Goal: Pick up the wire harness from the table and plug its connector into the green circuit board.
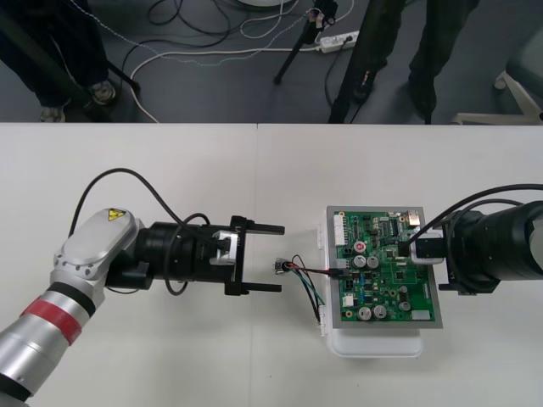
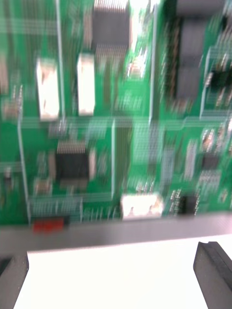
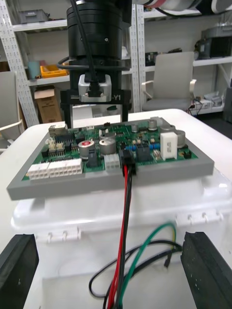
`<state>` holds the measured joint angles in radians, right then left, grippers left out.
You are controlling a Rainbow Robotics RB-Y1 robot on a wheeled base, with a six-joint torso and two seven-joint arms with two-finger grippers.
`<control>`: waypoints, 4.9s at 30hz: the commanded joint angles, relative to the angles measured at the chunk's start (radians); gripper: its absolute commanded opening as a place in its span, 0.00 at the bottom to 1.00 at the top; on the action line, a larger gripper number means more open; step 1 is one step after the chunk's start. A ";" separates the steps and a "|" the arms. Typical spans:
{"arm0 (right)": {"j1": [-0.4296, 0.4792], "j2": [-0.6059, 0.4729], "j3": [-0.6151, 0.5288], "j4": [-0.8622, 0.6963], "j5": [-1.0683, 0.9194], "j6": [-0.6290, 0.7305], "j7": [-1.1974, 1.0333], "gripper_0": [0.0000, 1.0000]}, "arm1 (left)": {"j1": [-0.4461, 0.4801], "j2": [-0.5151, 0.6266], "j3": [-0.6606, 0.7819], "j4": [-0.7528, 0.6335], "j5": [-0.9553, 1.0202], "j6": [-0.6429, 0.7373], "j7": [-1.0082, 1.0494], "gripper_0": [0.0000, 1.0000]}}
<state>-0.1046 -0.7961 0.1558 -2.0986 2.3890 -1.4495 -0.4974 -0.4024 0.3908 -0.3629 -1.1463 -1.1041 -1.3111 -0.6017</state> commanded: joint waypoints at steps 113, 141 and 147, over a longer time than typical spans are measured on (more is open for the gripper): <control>0.295 -0.261 -0.584 0.198 -1.355 -0.121 0.369 1.00 | 0.455 0.849 0.501 -0.628 0.202 -0.249 0.565 0.87; 0.295 -0.261 -0.584 0.198 -1.355 -0.121 0.369 1.00 | 0.455 0.849 0.501 -0.628 0.202 -0.249 0.565 0.87; 0.295 -0.261 -0.584 0.198 -1.355 -0.121 0.369 1.00 | 0.455 0.849 0.501 -0.628 0.202 -0.249 0.565 0.87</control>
<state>0.1717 -1.0149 -0.4369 -1.8767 1.0480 -1.5638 -0.1076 0.0329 1.2402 0.1105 -1.7545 -0.9137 -1.5159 -0.0977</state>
